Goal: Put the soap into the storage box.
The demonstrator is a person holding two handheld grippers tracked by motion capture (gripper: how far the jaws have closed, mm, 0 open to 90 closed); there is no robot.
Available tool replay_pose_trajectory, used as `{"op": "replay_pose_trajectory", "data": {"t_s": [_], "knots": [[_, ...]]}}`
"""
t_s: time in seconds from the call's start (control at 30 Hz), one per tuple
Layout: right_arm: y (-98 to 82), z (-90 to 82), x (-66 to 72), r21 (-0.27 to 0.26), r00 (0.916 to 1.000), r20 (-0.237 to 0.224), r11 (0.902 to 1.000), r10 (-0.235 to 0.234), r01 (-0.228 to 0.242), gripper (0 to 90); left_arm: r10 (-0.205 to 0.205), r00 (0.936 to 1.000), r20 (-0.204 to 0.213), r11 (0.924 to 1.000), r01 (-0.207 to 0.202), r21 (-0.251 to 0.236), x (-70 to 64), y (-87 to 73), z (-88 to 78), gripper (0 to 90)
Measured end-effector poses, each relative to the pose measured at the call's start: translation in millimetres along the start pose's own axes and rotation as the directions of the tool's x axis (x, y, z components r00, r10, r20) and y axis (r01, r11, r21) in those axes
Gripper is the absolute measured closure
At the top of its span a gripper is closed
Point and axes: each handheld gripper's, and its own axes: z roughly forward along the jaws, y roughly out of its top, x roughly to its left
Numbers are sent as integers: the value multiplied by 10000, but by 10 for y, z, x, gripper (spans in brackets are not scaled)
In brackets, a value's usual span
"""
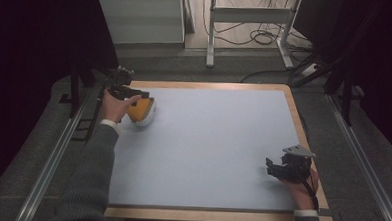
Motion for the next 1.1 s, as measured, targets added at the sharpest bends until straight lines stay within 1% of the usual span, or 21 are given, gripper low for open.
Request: {"op": "replay_pose_trajectory", "data": {"t_s": [0.13, 0.17, 0.23, 0.27, 0.3, 0.4, 0.5, 0.57, 0.6, 0.63, 0.67, 0.7, 0.77, 0.83, 0.87, 0.9, 0.93, 0.97, 1.03, 1.07, 1.1], "knots": [[2, 2, 9, 2, 10000, -9, 10000, -42, 42, 94, 224, 9961, 850, 9993, -199, -304, -102, -54, -87, 253], [2, 2, 9, 2, 10000, -9, 10000, -42, 42, 94, 224, 9961, 850, 9993, -199, -304, -102, -54, -87, 251], [2, -4, 4, -12, 10000, 0, 10000, -5, 5, 94, 659, 9917, 1106, 9970, -610, -469, -201, -133, -157, 252], [2, -4, 4, -12, 10000, 0, 10000, -5, 5, 94, 659, 9917, 1106, 9970, -610, -469, -201, -133, -157, 255], [0, -4, 3, -11, 10000, -2, 10000, 10, -10, 94, 976, 9863, 1328, 9941, -904, -593, -276, -225, -216, 258], [2, -6, 7, -14, 10000, -11, 10000, 10, -10, 94, 1278, 9777, 1664, 9900, -1158, -803, -370, -410, -273, 274], [4, -5, 10, -16, 10000, -22, 10000, -31, 31, 94, 1490, 9740, 1706, 9873, -1368, -809, -456, -603, -298, 278], [6, -6, 17, -25, 10000, -15, 10000, -51, 51, 94, 1427, 9702, 1961, 9884, -1292, -797, -507, -744, -305, 271], [9, -8, 22, -20, 10000, -22, 10000, -23, 23, 94, 1427, 9702, 1961, 9884, -1292, -797, -507, -744, -305, 271], [10, -11, 23, -36, 10000, -27, 10000, -28, 28, 94, 1453, 9678, 2055, 9882, -1316, -787, -532, -810, -304, 271], [12, -13, 23, -55, 10000, -22, 10000, -52, 52, 94, 1621, 9662, 2006, 9860, -1503, -727, -580, -936, -298, 271], [12, -13, 23, -55, 10000, -22, 10000, -52, 52, 94, 1621, 9662, 2006, 9860, -1503, -727, -580, -936, -298, 270], [10, -18, 18, -47, 10000, 10, 10000, -54, 54, 94, 1788, 9641, 1964, 9834, -1691, -650, -636, -1127, -285, 270], [9, -18, 13, -51, 10000, 11, 10000, -57, 57, 94, 1828, 9639, 1938, 9828, -1737, -629, -648, -1182, -279, 270], [8, -17, 9, -57, 10000, 7, 10000, -27, 27, 94, 1719, 9634, 2055, 9847, -1623, -627, -654, -1274, -261, 270], [8, -17, 9, -57, 10000, 7, 10000, -27, 27, 94, 1719, 9634, 2055, 9847, -1623, -627, -654, -1274, -261, 270], [9, -17, 9, -57, 10000, 2, 10000, -22, 22, 94, 1631, 9631, 2142, 9863, -1536, -603, -653, -1336, -246, 270], [10, -18, 10, -59, 10000, -21, 10000, -8, 8, 94, 1535, 9663, 2067, 9877, -1441, -600, -651, -1414, -233, 270], [13, -21, 14, -84, 9999, -107, 10000, 10, -11, 94, 1436, 9670, 2105, 9891, -1330, -637, -649, -1457, -228, 274], [15, -24, 16, -88, 9999, -113, 10000, -21, 20, 94, 1343, 9675, 2140, 9902, -1227, -667, -647, -1528, -222, 280], [16, -24, 17, -107, 9999, -128, 9999, -31, 29, 94, 1414, 9677, 2089, 9894, -1311, -625, -646, -1555, -220, 282]]}}
